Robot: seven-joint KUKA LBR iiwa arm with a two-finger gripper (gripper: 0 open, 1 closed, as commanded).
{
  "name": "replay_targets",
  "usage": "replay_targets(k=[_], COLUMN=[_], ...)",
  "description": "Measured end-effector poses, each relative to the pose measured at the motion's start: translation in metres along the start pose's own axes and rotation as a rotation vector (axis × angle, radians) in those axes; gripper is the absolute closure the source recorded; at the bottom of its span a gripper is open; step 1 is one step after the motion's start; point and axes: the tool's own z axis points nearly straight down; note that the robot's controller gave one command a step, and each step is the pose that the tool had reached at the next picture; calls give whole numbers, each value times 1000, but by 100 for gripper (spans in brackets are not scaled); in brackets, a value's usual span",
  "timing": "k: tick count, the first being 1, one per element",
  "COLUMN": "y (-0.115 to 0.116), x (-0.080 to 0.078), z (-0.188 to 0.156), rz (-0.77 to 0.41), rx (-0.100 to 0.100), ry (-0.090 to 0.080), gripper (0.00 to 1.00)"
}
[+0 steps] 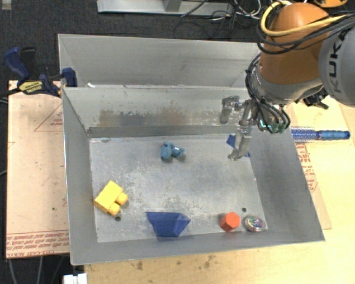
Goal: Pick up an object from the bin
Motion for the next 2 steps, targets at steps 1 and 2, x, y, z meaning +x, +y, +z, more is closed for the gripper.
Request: replay_targets(k=[1, 2], y=[76, 79], x=[-10, -37], z=[166, 164], rz=[-433, -420], rx=[1, 2], ry=[-9, -13], gripper=[0, 0])
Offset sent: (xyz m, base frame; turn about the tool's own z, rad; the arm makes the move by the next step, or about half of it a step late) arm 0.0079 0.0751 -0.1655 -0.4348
